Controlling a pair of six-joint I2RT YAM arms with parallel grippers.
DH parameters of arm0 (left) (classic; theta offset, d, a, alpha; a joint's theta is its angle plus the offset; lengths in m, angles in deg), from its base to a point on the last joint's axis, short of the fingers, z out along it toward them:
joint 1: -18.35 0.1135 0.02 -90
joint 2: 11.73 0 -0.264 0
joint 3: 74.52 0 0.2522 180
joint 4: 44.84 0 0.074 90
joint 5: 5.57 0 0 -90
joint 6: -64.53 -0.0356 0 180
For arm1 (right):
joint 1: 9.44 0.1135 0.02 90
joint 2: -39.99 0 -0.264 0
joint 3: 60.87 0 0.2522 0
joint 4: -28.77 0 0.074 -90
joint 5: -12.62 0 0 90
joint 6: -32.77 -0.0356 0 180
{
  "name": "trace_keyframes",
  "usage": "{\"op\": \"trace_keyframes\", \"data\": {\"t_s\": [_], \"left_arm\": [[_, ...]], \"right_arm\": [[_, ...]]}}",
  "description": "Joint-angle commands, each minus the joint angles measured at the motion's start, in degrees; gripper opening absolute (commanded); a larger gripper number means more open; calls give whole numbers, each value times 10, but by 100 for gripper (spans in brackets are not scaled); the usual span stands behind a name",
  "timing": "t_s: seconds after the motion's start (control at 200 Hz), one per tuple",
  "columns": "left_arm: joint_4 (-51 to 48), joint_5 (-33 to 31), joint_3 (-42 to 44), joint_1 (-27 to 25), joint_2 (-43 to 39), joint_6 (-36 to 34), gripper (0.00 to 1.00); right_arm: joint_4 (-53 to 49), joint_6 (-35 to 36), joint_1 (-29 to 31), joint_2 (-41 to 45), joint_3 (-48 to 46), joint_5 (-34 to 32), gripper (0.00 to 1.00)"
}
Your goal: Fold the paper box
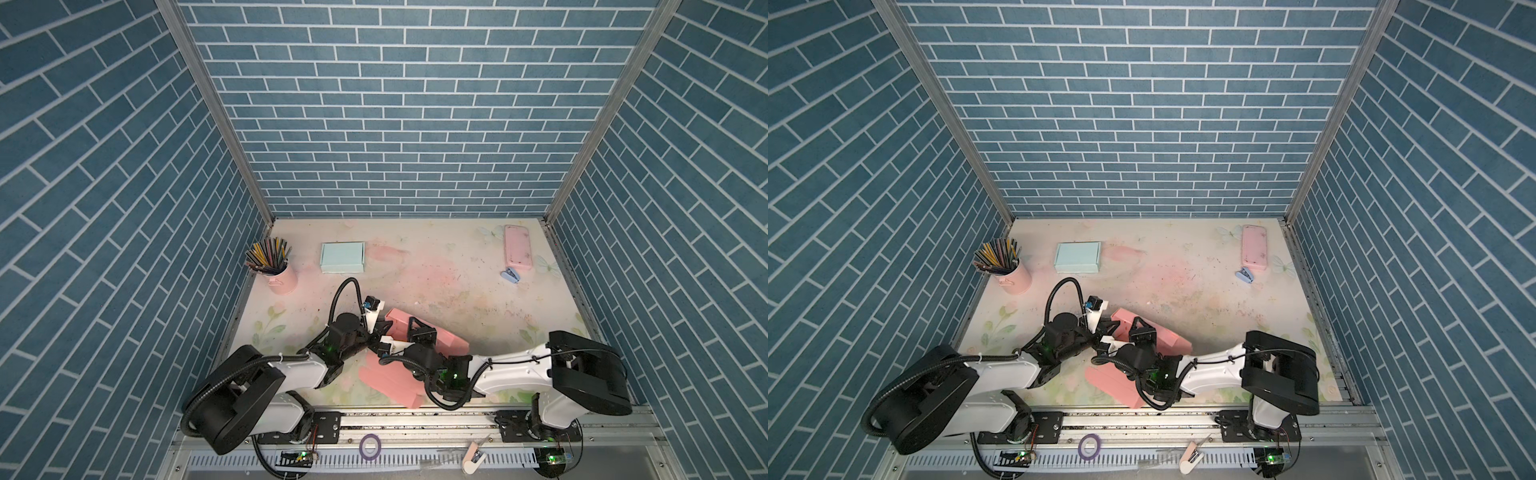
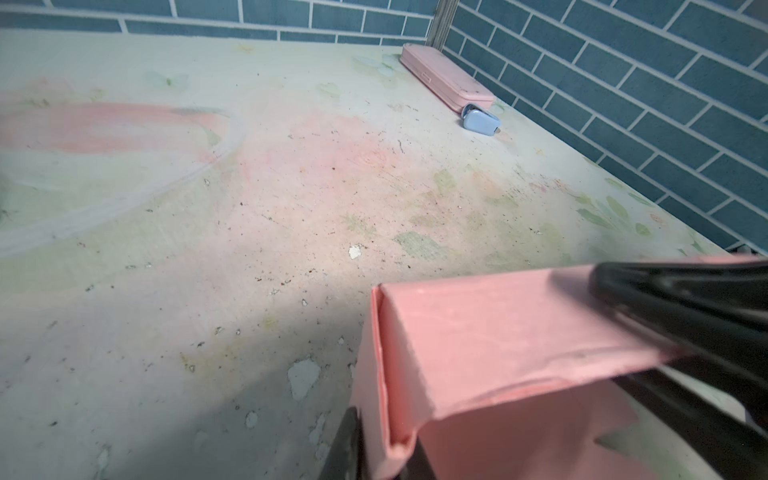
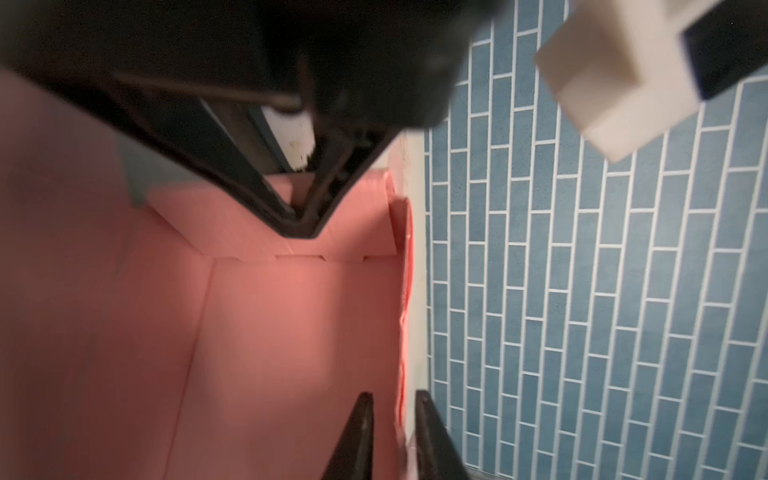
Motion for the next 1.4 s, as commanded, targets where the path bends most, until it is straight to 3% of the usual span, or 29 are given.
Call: {"op": "trace_keyframes", "data": {"t_s": [0.0,0.08,0.27,0.395,0.535,0.775,0.875,1.12,1.395], "left_arm": [[-5,-40,8,-6,-40,-27,16],[-23,-50,6,-6,-62,-41,15],[-25,-61,9,-7,-82,-52,13],[-17,-61,6,-12,-77,-59,13],[-2,-61,3,-14,-65,-64,13],[21,-62,-20,-20,-17,-77,14],[29,-59,-29,-23,1,-80,14],[45,-66,-42,-30,39,-87,15],[46,-86,-61,-39,79,-96,16]], "right_arm": [[-129,-166,16,77,35,41,44],[-191,-235,24,129,49,81,59],[-244,-344,8,242,50,179,73],[-295,-436,-99,272,89,320,73],[-330,-534,-237,238,143,490,72],[-288,-638,-315,114,182,684,63],[-267,-662,-319,69,187,712,56],[-207,-695,-323,0,176,746,52],[-206,-708,-324,-46,175,748,40]]}}
